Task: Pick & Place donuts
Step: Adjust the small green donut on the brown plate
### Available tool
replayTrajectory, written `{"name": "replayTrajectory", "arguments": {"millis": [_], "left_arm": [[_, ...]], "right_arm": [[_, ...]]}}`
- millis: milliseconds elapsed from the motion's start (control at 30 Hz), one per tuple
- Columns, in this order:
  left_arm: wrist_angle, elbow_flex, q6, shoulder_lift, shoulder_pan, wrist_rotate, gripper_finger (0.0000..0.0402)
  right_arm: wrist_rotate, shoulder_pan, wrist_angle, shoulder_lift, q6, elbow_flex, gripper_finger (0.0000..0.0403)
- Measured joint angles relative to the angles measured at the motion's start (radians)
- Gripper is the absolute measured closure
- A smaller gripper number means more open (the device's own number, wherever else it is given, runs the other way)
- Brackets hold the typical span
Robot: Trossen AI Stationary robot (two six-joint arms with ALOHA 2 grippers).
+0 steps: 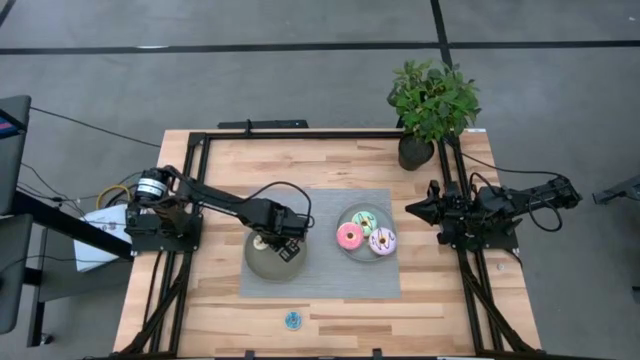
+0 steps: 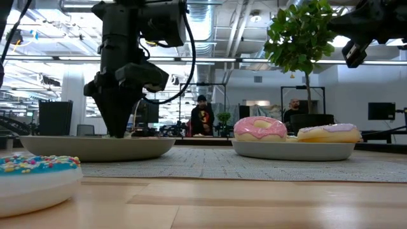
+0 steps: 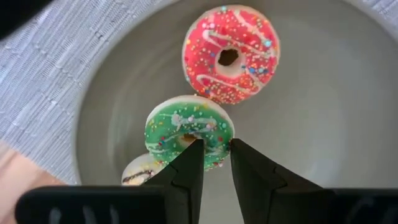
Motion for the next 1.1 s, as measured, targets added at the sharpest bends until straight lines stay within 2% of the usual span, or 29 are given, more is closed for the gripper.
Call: {"name": "replayTrajectory", "arguments": {"millis": [767, 1100], "left_arm": [[0.005, 0.0, 0.007, 0.003, 0.002, 0.029, 0.0329], [0.004, 0.0, 0.018, 0.003, 0.002, 0.027, 0.0279]], "right_arm": [[0.0, 0.0, -0.001, 0.0, 0.0, 0.0, 0.0403], [0.0, 0.0, -0.001, 0.0, 0.0, 0.0, 0.0403]]}}
